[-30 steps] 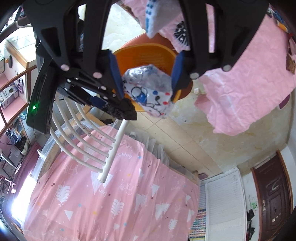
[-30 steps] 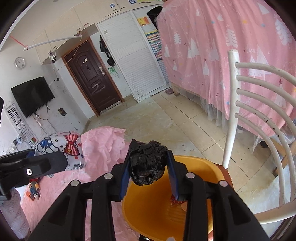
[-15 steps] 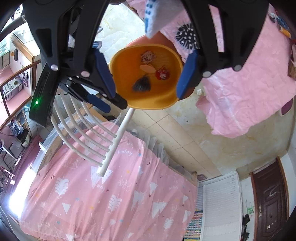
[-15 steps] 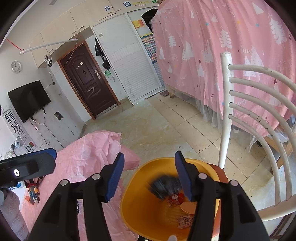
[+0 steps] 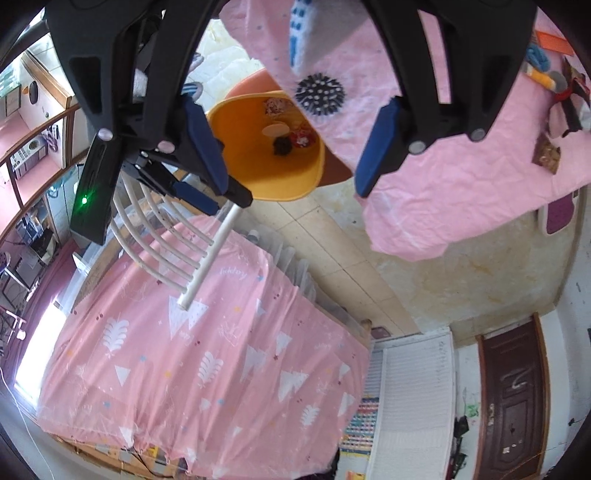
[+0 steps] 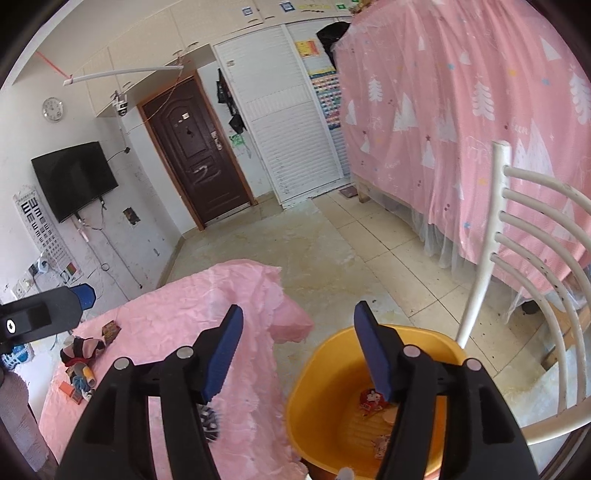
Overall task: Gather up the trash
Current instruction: 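Move both tools back over the remaining items on the bed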
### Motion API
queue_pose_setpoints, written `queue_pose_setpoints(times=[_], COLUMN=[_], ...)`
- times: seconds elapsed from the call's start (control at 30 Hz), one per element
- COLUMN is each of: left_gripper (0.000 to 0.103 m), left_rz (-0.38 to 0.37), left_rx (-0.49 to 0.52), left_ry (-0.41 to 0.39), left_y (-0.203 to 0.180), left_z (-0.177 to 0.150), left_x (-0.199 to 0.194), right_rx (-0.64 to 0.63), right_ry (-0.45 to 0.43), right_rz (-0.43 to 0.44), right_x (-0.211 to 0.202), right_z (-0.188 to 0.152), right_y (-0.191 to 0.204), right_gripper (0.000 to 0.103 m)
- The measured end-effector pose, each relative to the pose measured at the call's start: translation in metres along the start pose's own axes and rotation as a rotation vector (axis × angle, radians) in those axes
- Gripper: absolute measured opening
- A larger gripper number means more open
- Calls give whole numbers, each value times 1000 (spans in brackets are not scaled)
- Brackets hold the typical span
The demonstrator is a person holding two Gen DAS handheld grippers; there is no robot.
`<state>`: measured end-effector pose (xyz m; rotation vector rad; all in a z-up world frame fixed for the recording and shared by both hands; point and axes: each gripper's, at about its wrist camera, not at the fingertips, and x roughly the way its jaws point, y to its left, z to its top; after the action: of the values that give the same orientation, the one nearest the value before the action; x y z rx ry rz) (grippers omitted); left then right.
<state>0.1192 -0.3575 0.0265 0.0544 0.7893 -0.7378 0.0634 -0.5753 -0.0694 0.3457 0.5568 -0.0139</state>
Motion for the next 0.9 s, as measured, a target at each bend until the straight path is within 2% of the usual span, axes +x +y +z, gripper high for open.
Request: queue_pose_setpoints(times=[0.2, 0.37, 0.47, 0.63, 0.9], left_gripper=[69, 69, 77, 79, 79], left_rz=[59, 140, 195, 274, 343], left_rx=[-48, -93, -134, -187, -247], left_ry=[-47, -73, -95, -121, -140], left_y=[43, 90, 122, 169, 230], left_z=[-6, -14, -18, -27, -46], left_x=[-32, -60, -78, -106, -142], right_rx=[-70, -130, -167, -223, -290], right_ry=[37, 68, 88, 119, 159], right_rz=[48, 89, 113, 159, 200], right_x=[20, 37, 48, 67, 91], right_z=[4, 3, 2, -5, -16], right_y=[57, 106, 137, 188, 253], right_gripper=[56, 58, 60, 64, 70])
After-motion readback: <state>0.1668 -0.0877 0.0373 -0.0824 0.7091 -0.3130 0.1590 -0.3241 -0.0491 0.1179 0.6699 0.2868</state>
